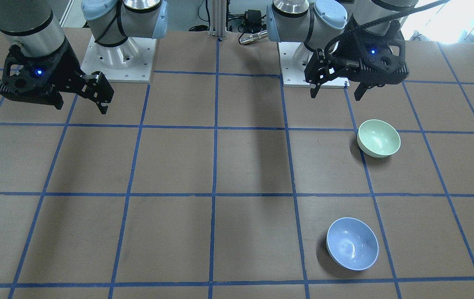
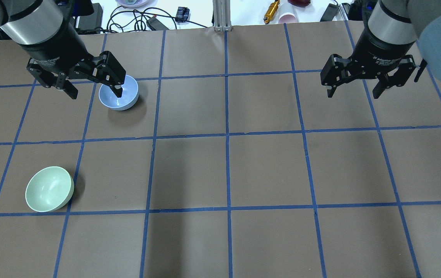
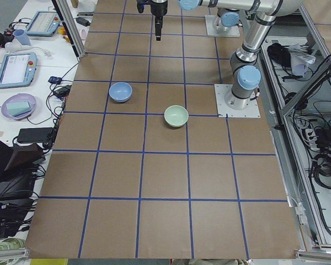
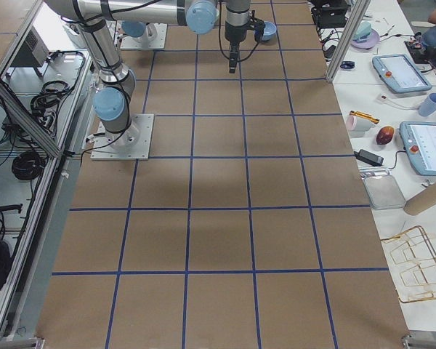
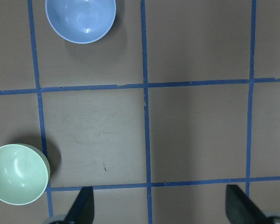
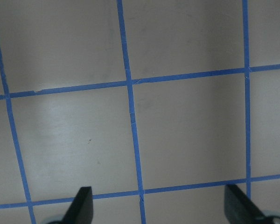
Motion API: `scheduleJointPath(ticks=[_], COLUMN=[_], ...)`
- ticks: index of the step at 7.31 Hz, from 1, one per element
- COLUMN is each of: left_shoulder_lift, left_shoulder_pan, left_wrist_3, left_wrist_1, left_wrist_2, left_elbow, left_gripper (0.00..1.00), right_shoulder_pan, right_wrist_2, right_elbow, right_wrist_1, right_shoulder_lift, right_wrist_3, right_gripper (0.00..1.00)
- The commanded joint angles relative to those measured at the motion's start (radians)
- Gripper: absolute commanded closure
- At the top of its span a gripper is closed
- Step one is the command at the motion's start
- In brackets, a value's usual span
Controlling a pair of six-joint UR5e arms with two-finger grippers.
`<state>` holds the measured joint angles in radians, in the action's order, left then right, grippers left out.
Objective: Stack green bowl on blue bowl
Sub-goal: 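Move the left gripper from the blue bowl toward the pale green bowl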
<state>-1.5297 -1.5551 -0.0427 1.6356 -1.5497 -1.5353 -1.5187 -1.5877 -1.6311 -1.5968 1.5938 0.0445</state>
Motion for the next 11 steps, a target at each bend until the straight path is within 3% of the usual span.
scheduleJointPath(ticks=[1,8,9,11], left_shoulder_lift=[-0.001,-0.004,-0.006,-0.006], left_shoulder_pan=[0.0,0.021,0.044,0.219], left_wrist_3=[0.001,-0.012,-0.096,-0.245], left_wrist_1=[0.004,0.033,0.036,0.049], left_wrist_2=[-0.001,-0.006,-0.012,0.0], left_elbow=[0.004,0.006,-0.002,-0.04], left_gripper=[0.0,0.0,0.0,0.0], right_shoulder_pan=[0.0,0.0,0.0,0.0], right_wrist_2=[0.0,0.0,0.0,0.0], right_elbow=[-0.001,0.0,0.0,0.0], right_wrist_1=[0.0,0.0,0.0,0.0], right_shoulder_lift=[0.0,0.0,0.0,0.0], right_wrist_3=[0.0,0.0,0.0,0.0], right_gripper=[0.0,0.0,0.0,0.0])
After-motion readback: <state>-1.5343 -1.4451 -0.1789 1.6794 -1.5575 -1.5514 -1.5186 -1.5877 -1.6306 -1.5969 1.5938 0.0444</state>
